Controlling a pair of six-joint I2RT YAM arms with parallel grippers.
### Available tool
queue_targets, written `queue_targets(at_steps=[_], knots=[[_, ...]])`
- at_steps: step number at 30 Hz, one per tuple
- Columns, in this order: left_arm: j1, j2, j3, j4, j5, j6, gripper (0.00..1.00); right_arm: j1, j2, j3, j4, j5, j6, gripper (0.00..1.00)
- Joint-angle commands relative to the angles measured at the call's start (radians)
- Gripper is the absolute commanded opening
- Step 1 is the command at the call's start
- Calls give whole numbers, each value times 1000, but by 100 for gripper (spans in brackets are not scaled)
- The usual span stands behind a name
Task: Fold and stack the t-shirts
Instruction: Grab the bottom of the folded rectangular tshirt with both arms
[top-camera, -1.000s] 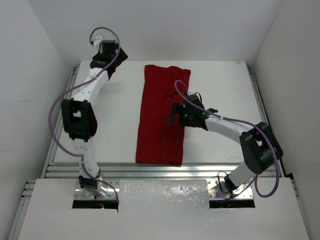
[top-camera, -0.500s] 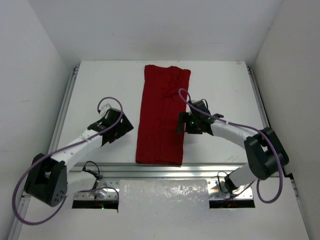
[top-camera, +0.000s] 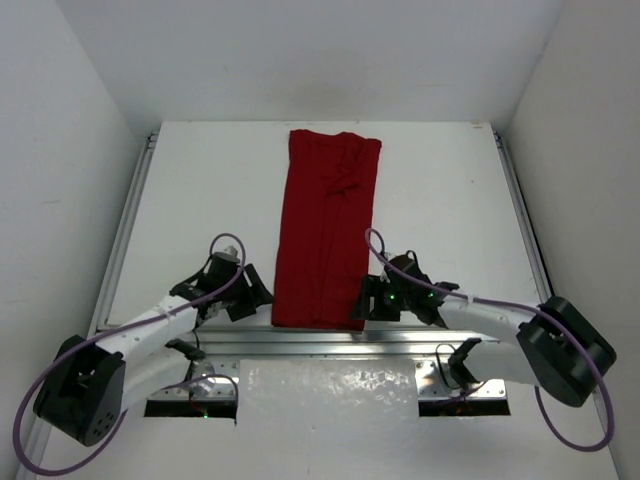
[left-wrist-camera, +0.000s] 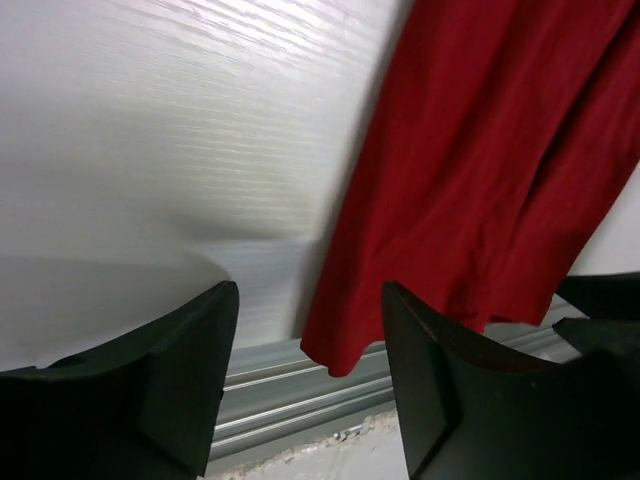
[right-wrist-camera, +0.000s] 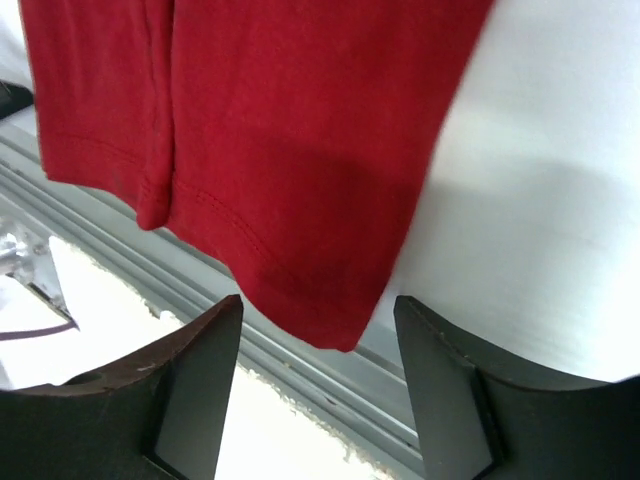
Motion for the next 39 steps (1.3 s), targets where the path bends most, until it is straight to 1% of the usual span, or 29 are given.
queue_targets(at_steps=[1, 2, 5, 7, 10, 12, 13, 15, 16, 17, 18, 19, 20, 21, 24, 25, 26, 27, 28, 29, 31, 32, 36, 39], knots=[[-19, -11, -51, 87, 80, 2, 57, 16, -67, -71, 81, 22, 109, 64], [-26, -8, -56, 99, 80, -1, 57, 21, -94, -98, 99, 31, 132, 63], [-45, 13, -68, 133, 80, -8, 54, 27, -114, -114, 96, 61, 146, 60], [-56, 45, -70, 148, 78, -13, 54, 27, -110, -115, 104, 55, 148, 55], [-77, 81, -68, 165, 83, -21, 49, 38, -91, -125, 136, 29, 168, 51], [-92, 85, -73, 162, 69, -25, 48, 52, -79, -138, 162, 34, 183, 47], [-95, 84, -76, 167, 69, -27, 45, 56, -75, -141, 174, 42, 189, 43], [-96, 84, -76, 172, 69, -25, 37, 63, -72, -154, 191, 45, 199, 38], [-96, 85, -76, 169, 68, -25, 28, 64, -70, -157, 200, 49, 203, 37], [-96, 85, -71, 168, 66, -24, 22, 67, -70, -157, 203, 52, 203, 33], [-96, 87, -70, 162, 71, -21, 11, 69, -73, -158, 205, 52, 203, 29], [-96, 87, -68, 158, 74, -21, 8, 67, -78, -155, 205, 57, 203, 22], [-97, 79, -65, 149, 75, -19, 7, 69, -84, -155, 199, 63, 206, 5], [-97, 73, -62, 138, 75, -13, 7, 69, -90, -154, 193, 69, 206, 1], [-99, 42, -62, 116, 72, 1, 7, 69, -121, -146, 167, 89, 200, 0], [-99, 29, -64, 113, 74, 8, 16, 69, -133, -145, 164, 91, 200, 0], [-99, 25, -65, 112, 74, 11, 22, 69, -136, -143, 162, 92, 200, 0], [-99, 21, -65, 107, 75, 15, 24, 69, -139, -143, 162, 91, 200, 0], [-99, 16, -68, 107, 80, 18, 24, 67, -139, -143, 161, 86, 200, 0], [-99, 15, -71, 116, 84, 22, 16, 69, -139, -143, 161, 83, 202, 0], [-99, 10, -71, 124, 97, 24, 8, 69, -139, -140, 162, 75, 205, 0], [-99, 3, -70, 127, 101, 25, 0, 69, -145, -140, 162, 69, 203, 0], [-99, -19, -50, 129, 89, 31, 0, 67, -165, -119, 133, 80, 197, 0], [-99, -19, 1, 96, 72, 31, 0, 67, -182, -88, 95, 103, 183, 0]])
